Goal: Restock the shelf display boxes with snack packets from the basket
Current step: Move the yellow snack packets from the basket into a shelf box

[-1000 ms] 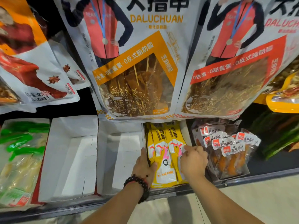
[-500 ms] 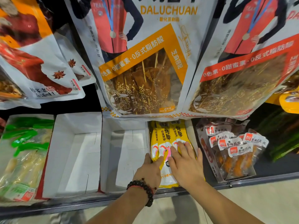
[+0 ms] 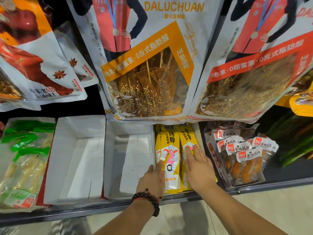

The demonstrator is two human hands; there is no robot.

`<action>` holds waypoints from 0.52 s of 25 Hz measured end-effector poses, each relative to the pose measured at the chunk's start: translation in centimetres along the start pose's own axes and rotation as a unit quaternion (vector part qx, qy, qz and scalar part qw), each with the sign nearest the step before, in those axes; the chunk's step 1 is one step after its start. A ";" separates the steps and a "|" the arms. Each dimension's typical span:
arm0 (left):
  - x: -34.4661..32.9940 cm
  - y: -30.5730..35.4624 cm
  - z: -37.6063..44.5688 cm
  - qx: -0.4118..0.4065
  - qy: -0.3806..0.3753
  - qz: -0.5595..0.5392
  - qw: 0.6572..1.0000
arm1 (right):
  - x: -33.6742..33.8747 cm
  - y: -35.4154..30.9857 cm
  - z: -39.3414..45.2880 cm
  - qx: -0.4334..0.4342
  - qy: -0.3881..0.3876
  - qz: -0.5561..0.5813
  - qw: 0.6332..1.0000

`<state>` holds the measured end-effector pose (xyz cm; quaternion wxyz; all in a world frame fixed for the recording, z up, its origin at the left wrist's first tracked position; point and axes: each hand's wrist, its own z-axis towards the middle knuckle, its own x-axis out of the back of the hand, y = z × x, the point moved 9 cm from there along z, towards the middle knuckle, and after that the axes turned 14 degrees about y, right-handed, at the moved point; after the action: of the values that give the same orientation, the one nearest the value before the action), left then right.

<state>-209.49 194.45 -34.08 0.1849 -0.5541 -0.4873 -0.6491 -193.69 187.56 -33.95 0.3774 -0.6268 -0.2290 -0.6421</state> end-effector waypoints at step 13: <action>-0.1 -1.3 1.1 0.062 0.030 -0.139 0.988 | 3.3 3.1 -0.4 -0.050 0.047 0.098 0.993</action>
<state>-209.88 195.90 -34.85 0.1414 -0.4486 -0.5929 -0.6536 -191.29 184.72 -31.33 0.4169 -0.6334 -0.1167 -0.6414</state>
